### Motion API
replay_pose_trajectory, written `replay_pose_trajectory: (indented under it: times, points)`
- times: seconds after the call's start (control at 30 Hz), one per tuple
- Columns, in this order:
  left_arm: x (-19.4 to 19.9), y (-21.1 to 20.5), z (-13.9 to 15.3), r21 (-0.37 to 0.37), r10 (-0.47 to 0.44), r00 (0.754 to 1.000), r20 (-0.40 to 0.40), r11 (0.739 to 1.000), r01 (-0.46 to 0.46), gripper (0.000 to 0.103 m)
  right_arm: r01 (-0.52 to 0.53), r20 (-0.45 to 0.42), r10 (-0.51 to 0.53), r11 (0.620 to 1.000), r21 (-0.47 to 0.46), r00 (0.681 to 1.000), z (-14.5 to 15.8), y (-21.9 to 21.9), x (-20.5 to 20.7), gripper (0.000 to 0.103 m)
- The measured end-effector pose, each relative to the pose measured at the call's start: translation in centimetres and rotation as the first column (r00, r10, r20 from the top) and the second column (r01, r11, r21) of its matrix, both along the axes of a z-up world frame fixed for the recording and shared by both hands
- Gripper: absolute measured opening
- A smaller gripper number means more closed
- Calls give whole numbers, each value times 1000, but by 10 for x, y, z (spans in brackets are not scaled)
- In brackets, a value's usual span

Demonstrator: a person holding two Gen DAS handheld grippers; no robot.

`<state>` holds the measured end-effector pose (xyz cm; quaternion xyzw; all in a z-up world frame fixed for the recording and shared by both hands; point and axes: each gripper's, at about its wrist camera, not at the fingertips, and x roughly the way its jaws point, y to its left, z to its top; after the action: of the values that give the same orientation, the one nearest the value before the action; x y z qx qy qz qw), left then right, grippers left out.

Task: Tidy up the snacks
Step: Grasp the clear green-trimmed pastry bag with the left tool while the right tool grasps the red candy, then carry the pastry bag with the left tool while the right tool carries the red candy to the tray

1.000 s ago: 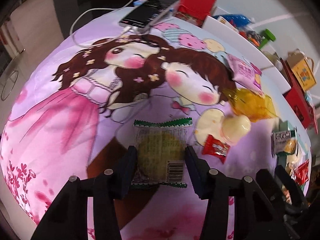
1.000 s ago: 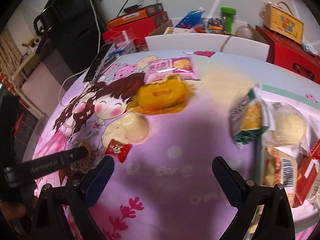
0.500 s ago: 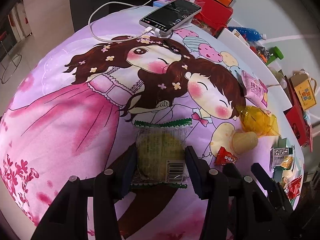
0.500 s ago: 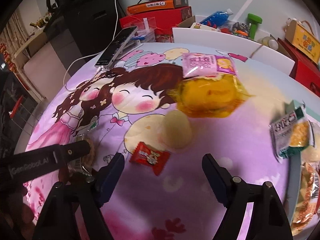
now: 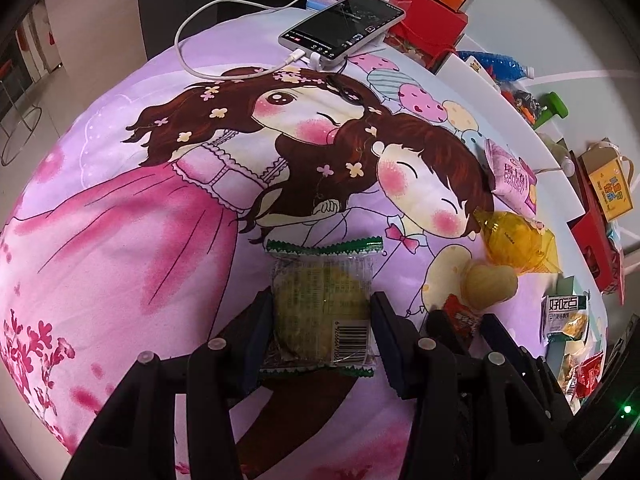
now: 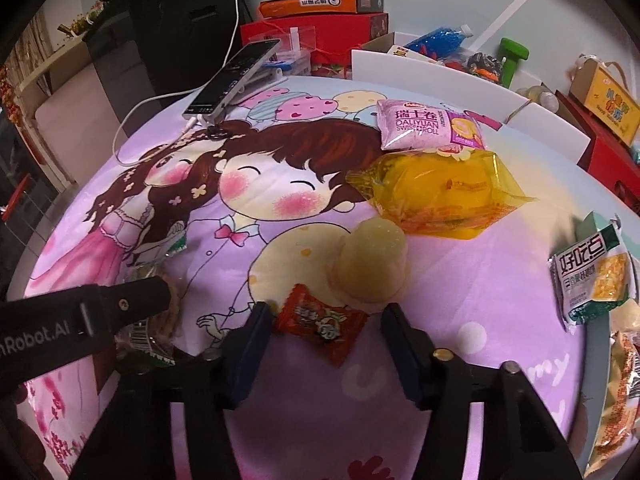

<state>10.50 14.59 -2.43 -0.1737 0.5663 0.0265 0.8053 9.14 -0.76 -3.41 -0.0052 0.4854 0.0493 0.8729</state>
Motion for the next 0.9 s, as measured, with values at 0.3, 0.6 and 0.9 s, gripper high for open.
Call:
replay_pose_trajectory:
  times: [0.3,0.6,0.9]
  points:
    - [1,-3,0,16,-9,1000,-3,1000,9,52,15,-3,-15,1000,15,1000,1,-9,-2,41]
    - [0,-7,8,24,-31,999,23,999,30,51,18,-2,-17,1000,22,1000,6,-12,-8,40]
    - [-4,-11,20,37,-40,997,58,999,38,51,27,30,-27,999,24,999,26,-19,-18,40]
